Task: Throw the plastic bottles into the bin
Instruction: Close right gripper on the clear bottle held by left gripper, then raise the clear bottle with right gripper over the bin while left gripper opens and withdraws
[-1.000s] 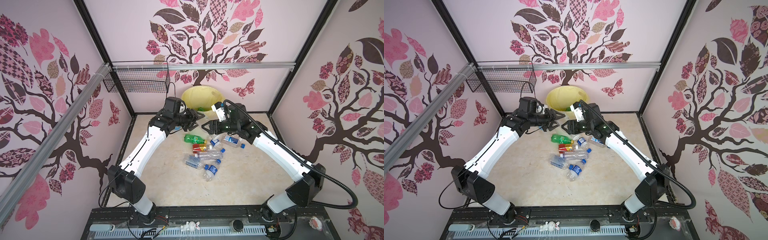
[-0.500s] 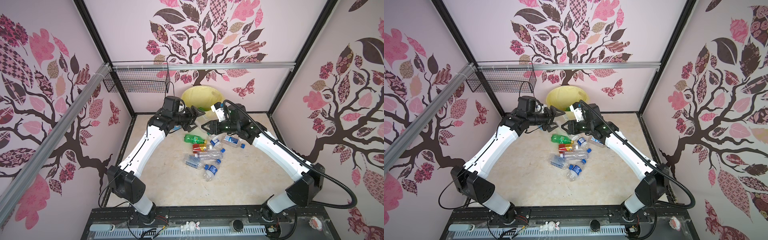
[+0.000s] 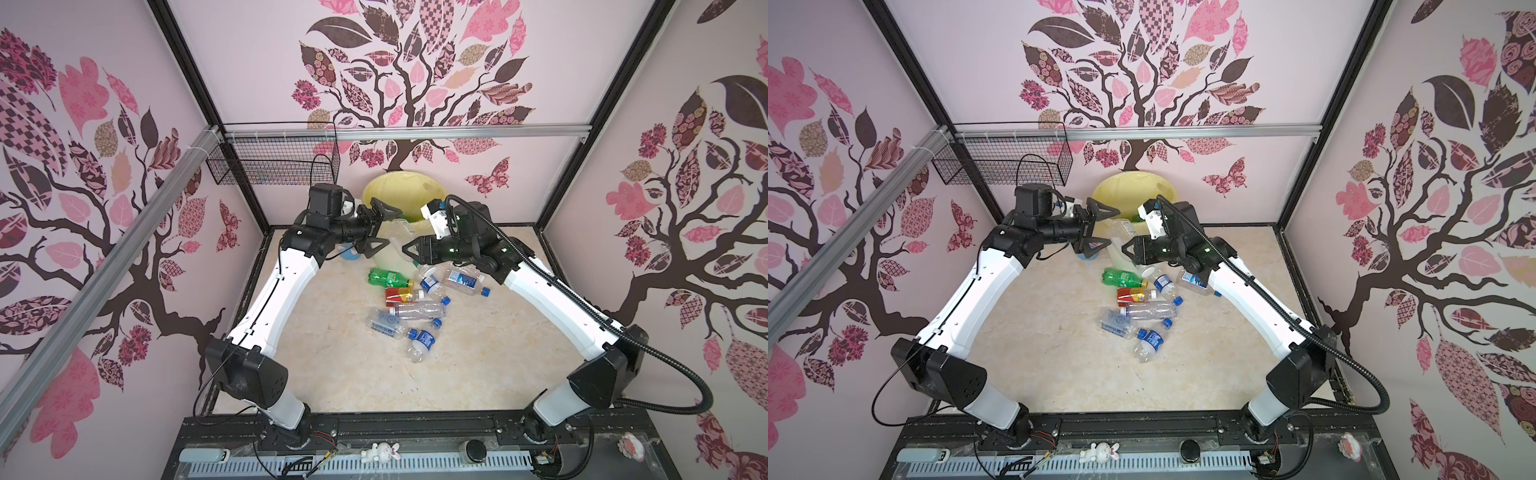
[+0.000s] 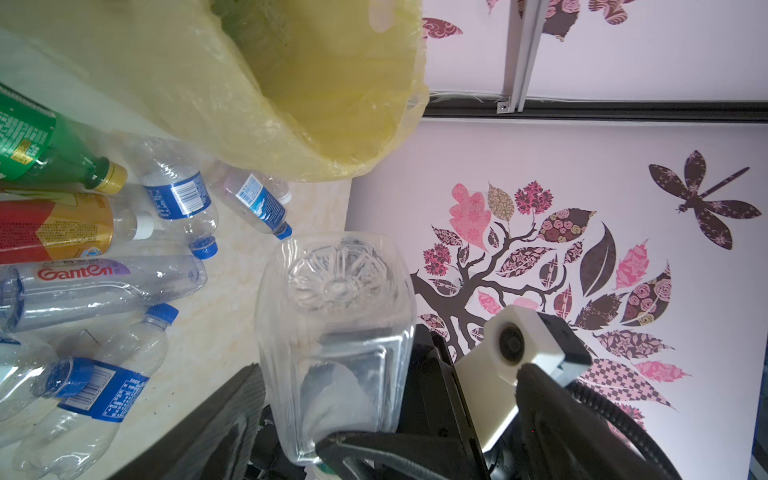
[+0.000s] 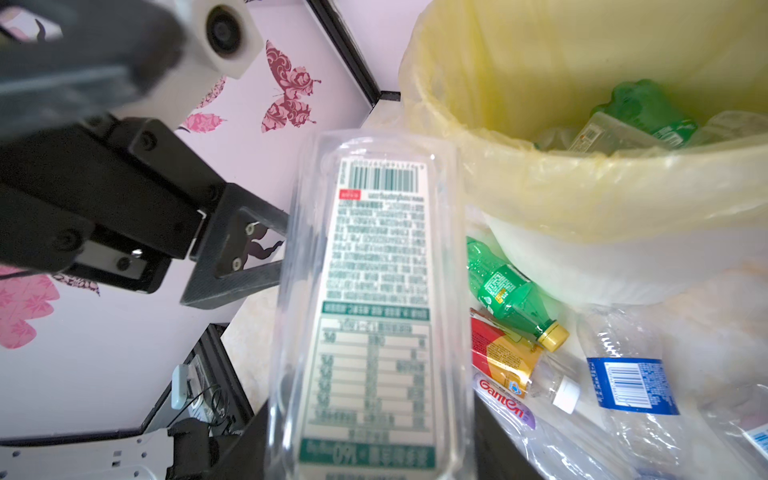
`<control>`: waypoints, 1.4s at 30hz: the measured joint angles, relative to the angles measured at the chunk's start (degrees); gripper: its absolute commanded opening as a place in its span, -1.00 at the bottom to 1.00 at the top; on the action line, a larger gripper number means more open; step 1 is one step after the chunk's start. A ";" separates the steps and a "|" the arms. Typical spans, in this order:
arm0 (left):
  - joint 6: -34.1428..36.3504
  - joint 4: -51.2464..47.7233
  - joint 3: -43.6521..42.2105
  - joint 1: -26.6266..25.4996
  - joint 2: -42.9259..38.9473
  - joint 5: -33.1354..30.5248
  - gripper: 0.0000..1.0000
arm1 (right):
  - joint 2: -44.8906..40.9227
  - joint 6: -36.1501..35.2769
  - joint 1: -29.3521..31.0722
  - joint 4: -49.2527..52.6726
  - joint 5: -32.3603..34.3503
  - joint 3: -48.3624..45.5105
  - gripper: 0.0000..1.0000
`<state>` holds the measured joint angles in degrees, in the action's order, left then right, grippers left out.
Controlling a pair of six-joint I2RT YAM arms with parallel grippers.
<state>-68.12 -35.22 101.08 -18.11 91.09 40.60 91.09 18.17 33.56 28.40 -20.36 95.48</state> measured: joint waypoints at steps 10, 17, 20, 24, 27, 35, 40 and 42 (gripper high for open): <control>7.72 -0.28 4.63 -0.09 -3.91 1.49 0.94 | 6.27 1.11 -2.95 6.86 7.39 15.30 -0.17; 21.49 -6.69 9.75 -6.69 -3.15 -5.70 0.94 | 12.98 1.90 -5.99 8.63 13.27 28.61 -0.17; 26.71 -7.91 11.23 -10.71 -3.13 -9.57 0.94 | 15.30 1.44 -6.47 9.35 16.09 33.31 -0.17; 32.24 -8.83 11.65 -13.27 -3.26 -15.08 0.94 | 16.17 0.33 -6.49 9.70 19.63 37.88 -0.16; 34.97 -9.35 11.65 -13.62 -3.61 -18.53 0.94 | 16.15 -1.01 -6.47 8.31 22.64 41.07 -0.16; 38.47 -10.40 14.43 -13.66 -4.11 -24.59 0.94 | 15.19 -5.01 -6.43 -1.57 29.07 43.78 -0.14; 39.04 -10.32 16.35 -13.68 -4.15 -25.99 0.94 | 11.87 -6.47 -6.43 -10.10 30.97 39.01 -0.11; 39.08 -10.45 16.35 -13.68 -4.11 -26.47 0.94 | 11.61 -6.08 -6.43 -11.63 31.10 38.73 -0.11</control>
<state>-29.04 -45.67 117.43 -31.79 86.98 14.13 102.69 12.10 27.14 16.78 10.74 134.21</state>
